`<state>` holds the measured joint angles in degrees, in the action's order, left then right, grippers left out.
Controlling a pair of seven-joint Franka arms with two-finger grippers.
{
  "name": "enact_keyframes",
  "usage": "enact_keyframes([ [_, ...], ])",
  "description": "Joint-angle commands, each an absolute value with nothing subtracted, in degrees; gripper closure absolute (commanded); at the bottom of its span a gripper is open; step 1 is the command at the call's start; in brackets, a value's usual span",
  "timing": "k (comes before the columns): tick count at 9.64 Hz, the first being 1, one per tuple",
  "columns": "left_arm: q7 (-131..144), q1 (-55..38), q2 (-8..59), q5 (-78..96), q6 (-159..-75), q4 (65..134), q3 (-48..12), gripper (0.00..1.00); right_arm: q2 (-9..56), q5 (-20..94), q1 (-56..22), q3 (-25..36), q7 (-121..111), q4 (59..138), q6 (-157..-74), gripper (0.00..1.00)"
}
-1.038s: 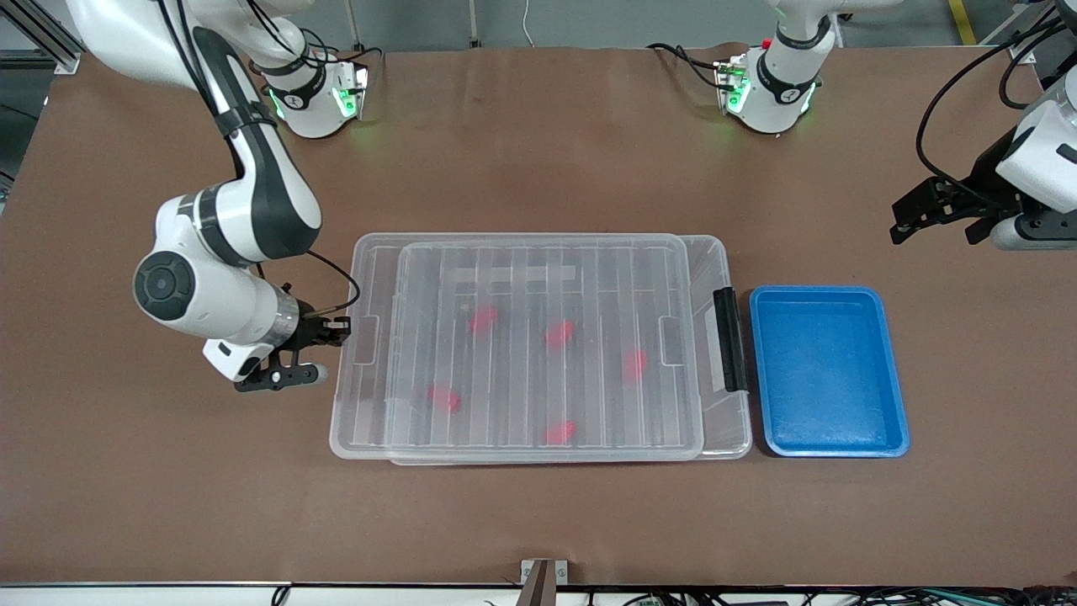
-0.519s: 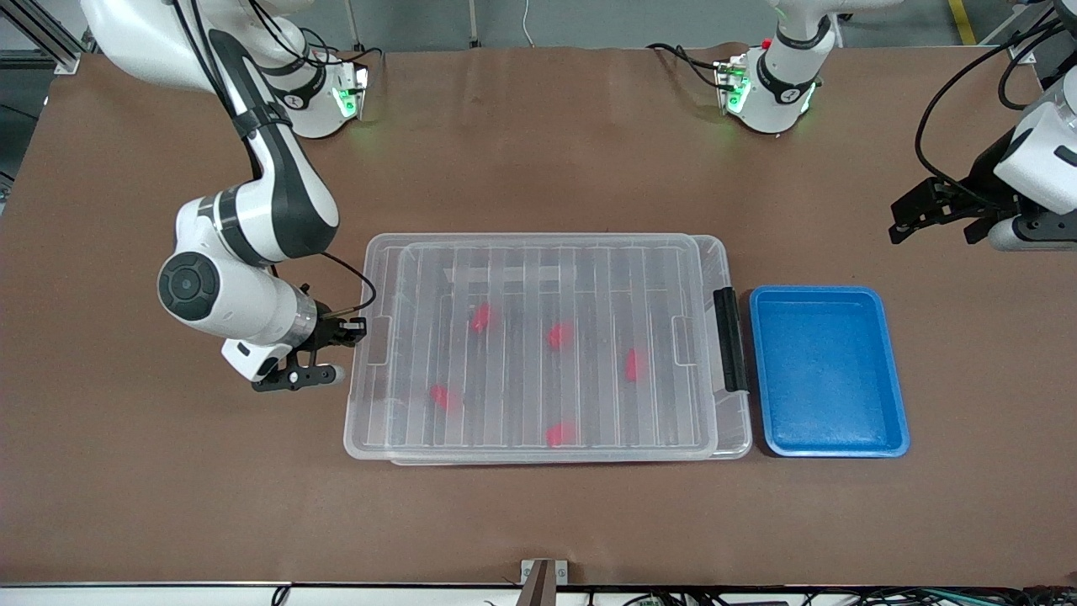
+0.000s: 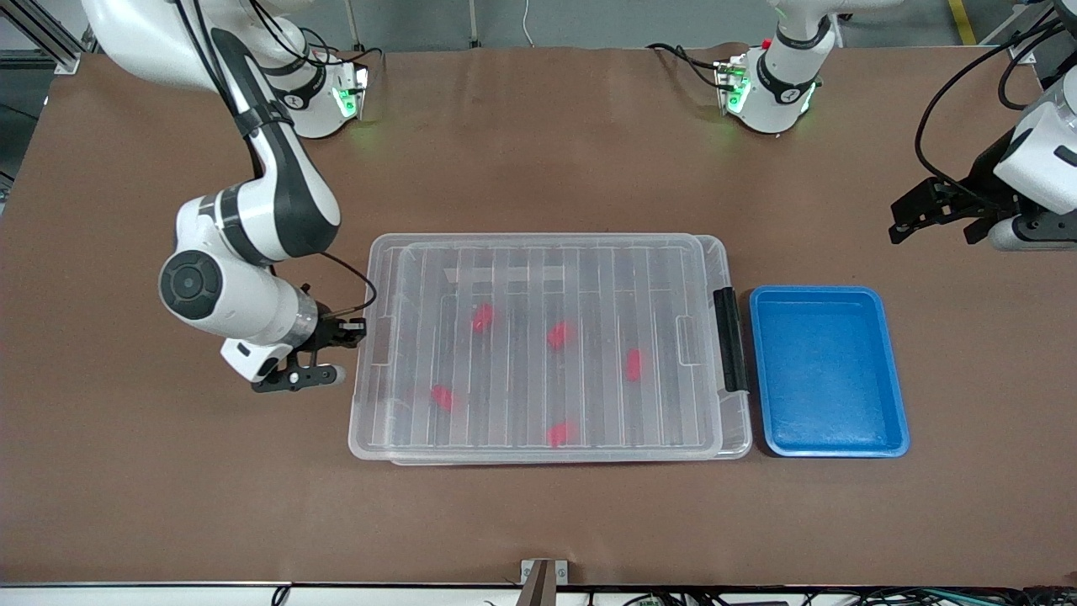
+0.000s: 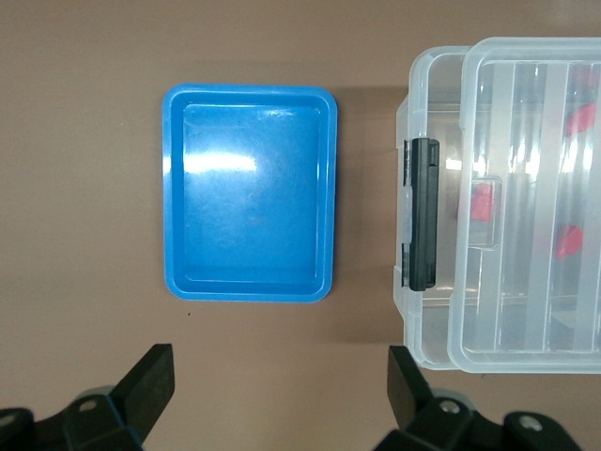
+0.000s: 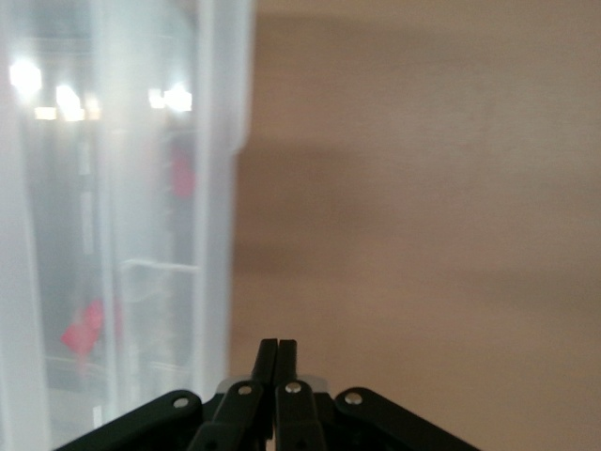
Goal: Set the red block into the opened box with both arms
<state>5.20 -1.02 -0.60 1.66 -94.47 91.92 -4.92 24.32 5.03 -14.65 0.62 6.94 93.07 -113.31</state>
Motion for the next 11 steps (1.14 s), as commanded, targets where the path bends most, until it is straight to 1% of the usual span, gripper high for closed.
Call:
enact_keyframes([
  [1, 4.57, -1.05, 0.09, 2.02, -93.78, 92.55, -4.83, 0.00, 16.12, 0.80, -9.86, 2.98, 7.47, 92.90, -107.43, 0.00],
  [3, 4.39, -0.97, 0.09, 2.11, -93.78, 92.55, -4.83, 0.00, 7.43, 0.79, -7.39, 6.31, 7.65, 93.08, -102.33, 0.00],
  [4, 4.39, -0.97, 0.09, 2.02, -93.78, 92.46, -4.75, 0.00, 3.38, 0.88, -5.82, 7.72, 7.47, 93.25, -98.48, 0.00],
  [6, 4.39, -1.14, -0.09, 1.76, -93.78, 92.55, -4.83, 0.00, -2.61, 0.88, -3.96, 8.70, 6.77, 93.34, -91.70, 0.00],
  [7, 4.31, -1.14, -0.09, 1.76, -93.78, 92.55, -4.92, 0.00, -3.42, 0.79, -3.26, 8.61, 5.98, 92.82, -90.10, 0.00],
  [8, 3.70, -1.14, -0.35, 1.67, -93.52, 92.72, -5.10, 0.00, -3.08, 0.97, -1.08, 7.66, 3.63, 90.20, -87.65, 0.00],
  [9, 3.43, -1.14, -0.70, 1.58, -93.17, 92.81, -5.18, 0.00, -2.55, 0.79, 0.95, 5.65, 2.39, 87.83, -87.02, 0.00],
  [10, 4.30, -1.06, -0.70, 1.67, -93.16, 92.46, -5.19, 0.00, -2.11, 0.53, 4.01, 2.23, 2.20, 87.02, -87.01, 0.00],
  [11, 4.57, -1.14, -0.70, 1.67, -93.16, 92.46, -5.19, 0.00, -2.11, 0.35, 3.96, 1.59, 2.28, 87.10, -86.40, 0.00],
])
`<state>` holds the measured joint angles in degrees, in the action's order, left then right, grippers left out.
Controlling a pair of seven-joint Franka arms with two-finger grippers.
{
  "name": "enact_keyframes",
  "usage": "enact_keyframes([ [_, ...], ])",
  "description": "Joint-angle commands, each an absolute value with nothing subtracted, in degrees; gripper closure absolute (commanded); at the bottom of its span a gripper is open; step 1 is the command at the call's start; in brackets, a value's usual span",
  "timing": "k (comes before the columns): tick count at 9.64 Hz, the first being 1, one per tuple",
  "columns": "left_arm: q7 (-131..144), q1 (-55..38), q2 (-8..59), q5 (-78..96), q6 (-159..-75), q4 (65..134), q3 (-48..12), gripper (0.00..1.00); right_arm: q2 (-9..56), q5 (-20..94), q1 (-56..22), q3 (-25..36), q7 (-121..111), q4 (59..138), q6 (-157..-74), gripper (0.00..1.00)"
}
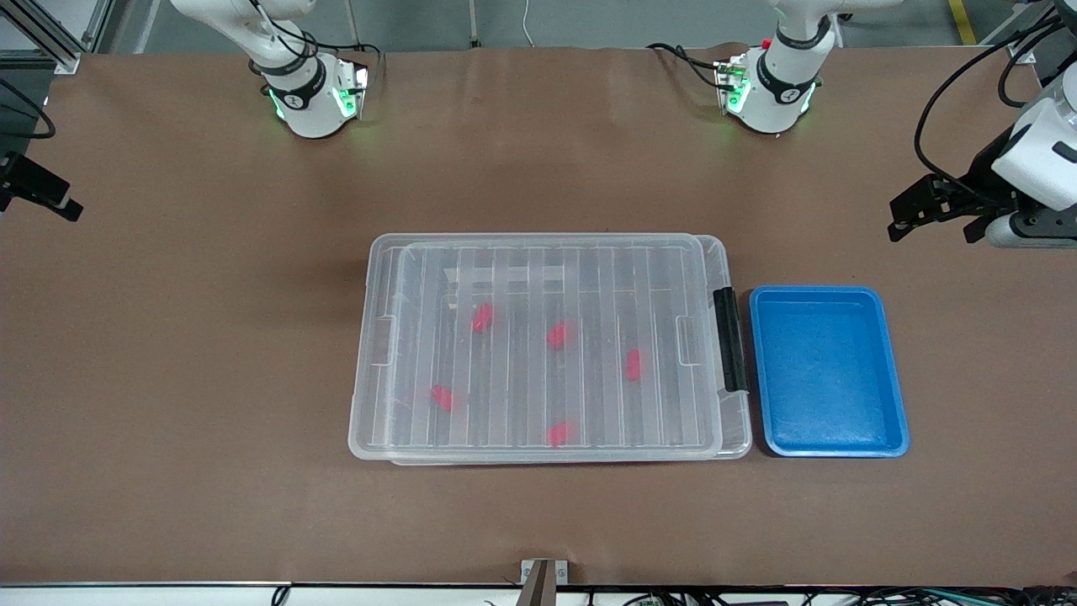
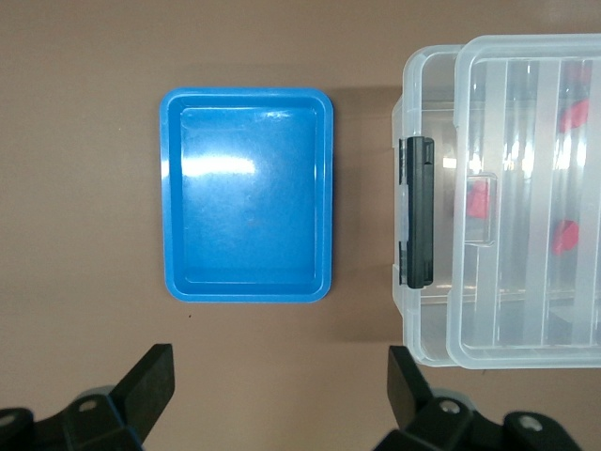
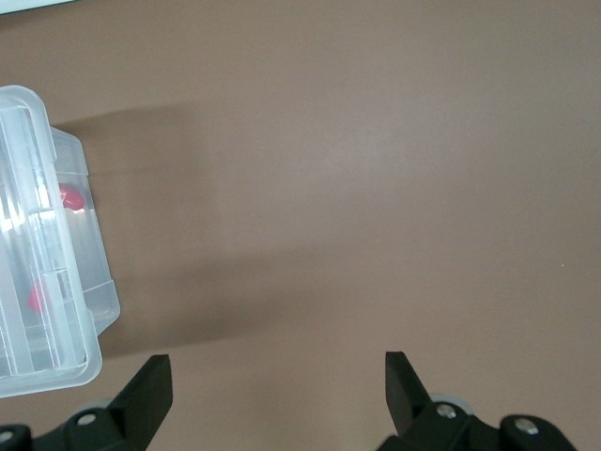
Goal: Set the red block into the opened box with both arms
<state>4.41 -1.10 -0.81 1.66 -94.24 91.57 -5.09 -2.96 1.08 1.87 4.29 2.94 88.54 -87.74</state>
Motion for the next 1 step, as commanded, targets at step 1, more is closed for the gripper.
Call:
enact_keyframes([
  [1, 4.57, -1.14, -0.70, 1.67, -93.16, 92.46, -5.19, 0.00, -2.11, 0.18, 3.78, 1.50, 2.29, 86.93, -84.83, 0.00],
])
